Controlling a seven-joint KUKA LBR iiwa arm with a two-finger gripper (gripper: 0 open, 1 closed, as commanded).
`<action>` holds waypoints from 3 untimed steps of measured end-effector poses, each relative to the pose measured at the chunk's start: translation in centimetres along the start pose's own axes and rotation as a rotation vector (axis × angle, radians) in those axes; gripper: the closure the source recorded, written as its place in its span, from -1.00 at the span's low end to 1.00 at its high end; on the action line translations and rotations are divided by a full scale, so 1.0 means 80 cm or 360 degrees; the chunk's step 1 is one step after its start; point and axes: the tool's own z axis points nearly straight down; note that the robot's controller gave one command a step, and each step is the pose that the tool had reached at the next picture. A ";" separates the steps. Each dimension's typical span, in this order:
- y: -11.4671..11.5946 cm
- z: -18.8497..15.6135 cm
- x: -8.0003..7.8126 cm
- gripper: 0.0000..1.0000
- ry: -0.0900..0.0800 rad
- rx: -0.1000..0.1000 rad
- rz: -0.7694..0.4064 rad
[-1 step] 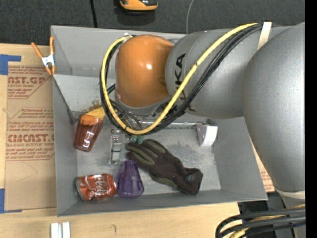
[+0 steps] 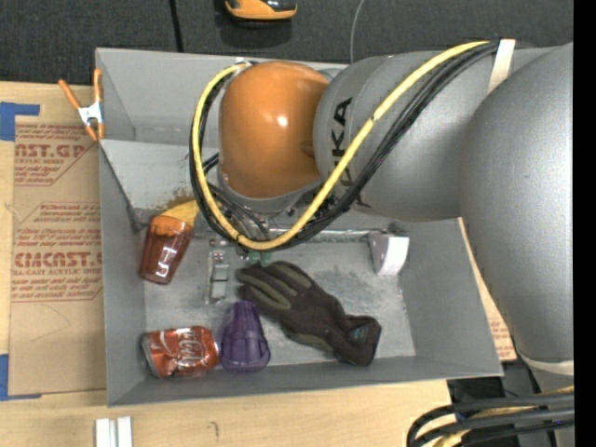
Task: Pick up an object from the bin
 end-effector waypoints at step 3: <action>0.052 0.083 0.087 -1.00 0.0002 0.0001 -0.0753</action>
Offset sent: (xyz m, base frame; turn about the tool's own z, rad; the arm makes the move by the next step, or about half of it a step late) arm -0.0588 0.0424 -0.0515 -0.2386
